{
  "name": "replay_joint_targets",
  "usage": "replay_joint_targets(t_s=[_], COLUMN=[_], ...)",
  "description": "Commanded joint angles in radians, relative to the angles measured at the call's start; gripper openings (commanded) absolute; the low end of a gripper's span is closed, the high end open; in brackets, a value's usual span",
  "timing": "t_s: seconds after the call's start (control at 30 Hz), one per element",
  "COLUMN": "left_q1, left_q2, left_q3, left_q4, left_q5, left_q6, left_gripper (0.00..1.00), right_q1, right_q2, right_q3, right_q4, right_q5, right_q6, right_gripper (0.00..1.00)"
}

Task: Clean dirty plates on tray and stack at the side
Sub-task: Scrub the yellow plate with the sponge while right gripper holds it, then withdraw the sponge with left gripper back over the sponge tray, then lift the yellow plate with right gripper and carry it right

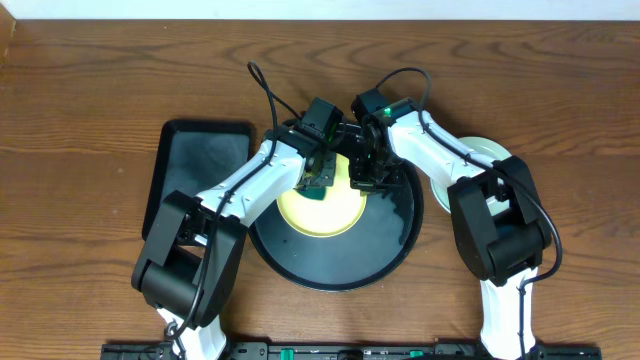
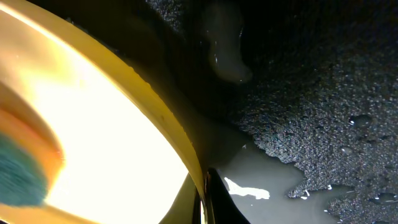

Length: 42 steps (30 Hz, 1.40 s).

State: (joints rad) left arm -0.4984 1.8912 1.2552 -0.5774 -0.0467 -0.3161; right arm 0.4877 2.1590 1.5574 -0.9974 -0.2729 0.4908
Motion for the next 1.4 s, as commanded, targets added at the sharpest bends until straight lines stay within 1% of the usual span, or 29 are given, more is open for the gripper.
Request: replay_joint_targets(t_s=[0.0,0.23,0.4,0.47,0.63,0.73,0.87,1.0,1.37], left_q1=[0.006,0.036,0.064,0.08,0.154,0.208,0.269,0.304,0.311], left_q2=[0.007,-0.023,-0.078,-0.106,-0.202,-0.241,-0.252,-0.251,-0.251], left_q3=[0.005,0.077,0.16,0.191,0.216,0.216,0.216,0.215,0.215], left_q4=[-0.013,-0.083,-0.195,-0.244,-0.331,-0.369,-0.384,-0.384,-0.383], left_q5=[-0.189,-0.209,-0.207,-0.179,-0.09,-0.084,-0.084,-0.084,-0.084], left_q6=[-0.019,-0.019,-0.019,-0.018,-0.019,-0.018,-0.018,-0.018,-0.018], left_gripper=[0.07,0.07,0.08,0.07,0.08,0.08,0.08,0.08,0.08], right_q1=[0.015,0.015,0.015,0.015,0.015,0.014,0.014,0.026,0.141], right_q2=[0.022,0.022,0.022,0.022,0.011,-0.019,-0.089,-0.172,-0.36], right_q3=[-0.003,-0.003,-0.003,-0.003,-0.002,-0.002,-0.002,-0.002,-0.002], right_q4=[0.006,0.006,0.008,0.012,0.025,0.028,0.045,0.042,-0.029], right_q5=[0.01,0.011,0.011,0.01,-0.025,-0.027,-0.012,0.108,0.62], right_q6=[0.017,0.017,0.009,0.005,-0.079,-0.118,-0.174,-0.19,-0.201], right_gripper=[0.01,0.01,0.01,0.01,0.01,0.01,0.01,0.01,0.01])
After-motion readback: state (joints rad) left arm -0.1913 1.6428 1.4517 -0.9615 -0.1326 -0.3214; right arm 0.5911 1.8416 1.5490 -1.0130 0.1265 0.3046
